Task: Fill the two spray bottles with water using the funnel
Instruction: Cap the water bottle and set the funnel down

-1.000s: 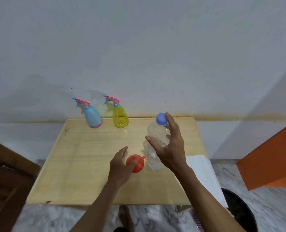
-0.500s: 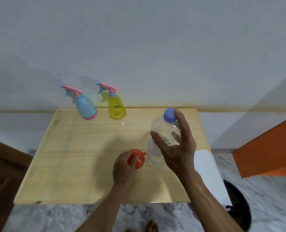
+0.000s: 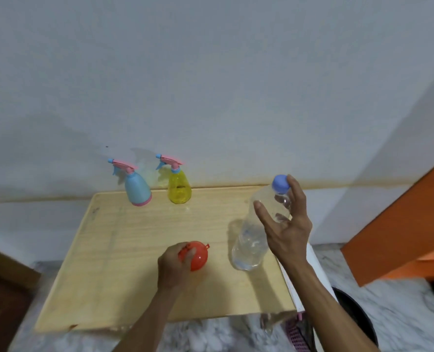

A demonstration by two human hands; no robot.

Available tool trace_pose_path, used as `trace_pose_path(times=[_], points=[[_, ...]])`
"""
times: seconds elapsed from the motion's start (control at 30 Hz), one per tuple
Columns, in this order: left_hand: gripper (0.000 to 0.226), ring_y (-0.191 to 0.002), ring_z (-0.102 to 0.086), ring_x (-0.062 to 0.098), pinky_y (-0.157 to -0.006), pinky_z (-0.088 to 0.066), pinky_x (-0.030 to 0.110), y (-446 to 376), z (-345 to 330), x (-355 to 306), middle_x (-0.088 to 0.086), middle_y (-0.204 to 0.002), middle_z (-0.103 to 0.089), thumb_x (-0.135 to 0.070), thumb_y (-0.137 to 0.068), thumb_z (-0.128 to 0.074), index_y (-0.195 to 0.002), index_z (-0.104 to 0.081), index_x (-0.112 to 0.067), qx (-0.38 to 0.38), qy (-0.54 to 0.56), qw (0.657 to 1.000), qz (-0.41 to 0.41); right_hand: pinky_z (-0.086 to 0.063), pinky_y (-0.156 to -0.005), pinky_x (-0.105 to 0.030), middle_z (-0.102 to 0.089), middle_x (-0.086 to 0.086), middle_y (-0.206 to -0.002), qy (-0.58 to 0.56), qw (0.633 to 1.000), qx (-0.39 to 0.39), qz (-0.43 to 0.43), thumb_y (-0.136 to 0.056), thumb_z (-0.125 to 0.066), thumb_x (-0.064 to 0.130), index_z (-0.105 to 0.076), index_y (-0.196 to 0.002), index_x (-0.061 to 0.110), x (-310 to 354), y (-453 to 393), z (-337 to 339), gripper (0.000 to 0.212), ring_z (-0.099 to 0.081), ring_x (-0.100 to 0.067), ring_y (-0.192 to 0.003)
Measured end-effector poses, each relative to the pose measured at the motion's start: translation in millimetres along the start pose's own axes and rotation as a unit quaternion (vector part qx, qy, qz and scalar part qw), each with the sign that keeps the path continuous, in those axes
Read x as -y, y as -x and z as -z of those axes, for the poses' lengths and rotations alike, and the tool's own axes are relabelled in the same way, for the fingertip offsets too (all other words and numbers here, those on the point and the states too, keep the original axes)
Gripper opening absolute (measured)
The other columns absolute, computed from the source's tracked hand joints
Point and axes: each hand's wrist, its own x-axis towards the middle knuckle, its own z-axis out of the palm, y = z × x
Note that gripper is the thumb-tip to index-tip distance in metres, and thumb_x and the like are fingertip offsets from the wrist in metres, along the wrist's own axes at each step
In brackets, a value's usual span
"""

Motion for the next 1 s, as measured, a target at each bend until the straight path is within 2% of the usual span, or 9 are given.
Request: trace_pose_path(times=[0.1,0.27,0.47,0.57,0.67,0.83,0.93,1.0], points=[[0.028,-0.103,-0.067,0.031,-0.088,-0.044,0.029,-12,5,-12,0.015,-0.110,-0.074,-0.020,-0.088,-0.076,-0.111,-0.075,-0.005,-0.005,-0.004,1.000,-0.026,-0.055,-0.089,-0.050,-0.057,0.032,-0.129,0.003,1.000,-0.005,-0.005,-0.079,-0.087,0.028,-0.041,-0.133,0.062,10,-14,5,0.079,-0.065,-0.013,-0.111],[0.025,-0.104,-0.067,0.027,-0.093,-0.044,0.028,-48,-4,-44,0.012,-0.112,-0.074,-0.020,-0.090,-0.075,-0.112,-0.075,-0.008,-0.015,0.005,0.998,-0.060,-0.056,-0.087,-0.047,-0.054,0.039,-0.126,0.001,1.000,-0.004,0.007,-0.080,-0.086,0.029,-0.042,-0.137,0.053,9,-53,2,0.075,-0.064,-0.010,-0.111],[0.021,-0.103,-0.066,0.029,-0.090,-0.042,0.026,-110,-41,-81,0.009,-0.109,-0.075,-0.016,-0.088,-0.075,-0.108,-0.077,-0.010,-0.034,0.003,0.996,-0.077,-0.054,-0.092,-0.049,-0.056,0.025,-0.137,-0.016,1.000,-0.009,0.023,-0.080,-0.086,0.026,-0.044,-0.140,0.044,-19,-118,-23,0.075,-0.063,-0.009,-0.110],[0.022,-0.104,-0.066,0.033,-0.088,-0.040,0.026,-142,-67,-91,0.012,-0.108,-0.075,-0.013,-0.087,-0.076,-0.108,-0.076,-0.007,-0.038,-0.019,0.996,-0.075,-0.052,-0.093,-0.042,-0.054,0.022,-0.139,-0.023,0.999,0.002,0.036,-0.081,-0.085,0.023,-0.046,-0.142,0.037,-40,-146,-39,0.074,-0.062,-0.014,-0.113],[0.022,-0.105,-0.066,0.033,-0.088,-0.040,0.027,-171,-88,-98,0.014,-0.109,-0.075,-0.012,-0.087,-0.076,-0.108,-0.077,-0.005,-0.031,-0.050,0.995,-0.075,-0.048,-0.101,-0.036,-0.055,0.021,-0.141,-0.030,0.999,0.016,0.029,-0.081,-0.085,0.022,-0.047,-0.141,0.036,-62,-167,-55,0.072,-0.059,-0.013,-0.121],[0.023,-0.104,-0.067,0.034,-0.085,-0.040,0.027,-206,-113,-93,0.014,-0.109,-0.075,-0.014,-0.086,-0.077,-0.108,-0.077,-0.008,-0.020,-0.082,0.994,-0.062,-0.050,-0.102,-0.047,-0.056,0.016,-0.141,-0.013,0.999,0.017,0.039,-0.082,-0.085,0.023,-0.045,-0.140,0.036,-92,-190,-78,0.072,-0.056,-0.013,-0.129],[0.025,-0.105,-0.067,0.035,-0.089,-0.046,0.033,-220,-125,-90,0.017,-0.110,-0.075,-0.013,-0.086,-0.077,-0.110,-0.077,-0.007,-0.011,-0.092,0.994,-0.050,-0.052,-0.100,-0.050,-0.050,0.031,-0.140,-0.014,0.998,0.027,0.047,-0.081,-0.086,0.022,-0.045,-0.142,0.033,-106,-198,-88,0.075,-0.055,-0.010,-0.129],[0.027,-0.105,-0.068,0.036,-0.090,-0.048,0.036,-228,-131,-83,0.018,-0.110,-0.074,-0.017,-0.086,-0.077,-0.111,-0.076,-0.007,-0.004,-0.105,0.994,-0.039,-0.053,-0.099,-0.050,-0.048,0.034,-0.139,-0.012,0.998,0.030,0.051,-0.080,-0.087,0.022,-0.045,-0.142,0.033,-111,-203,-93,0.076,-0.056,-0.009,-0.129]])
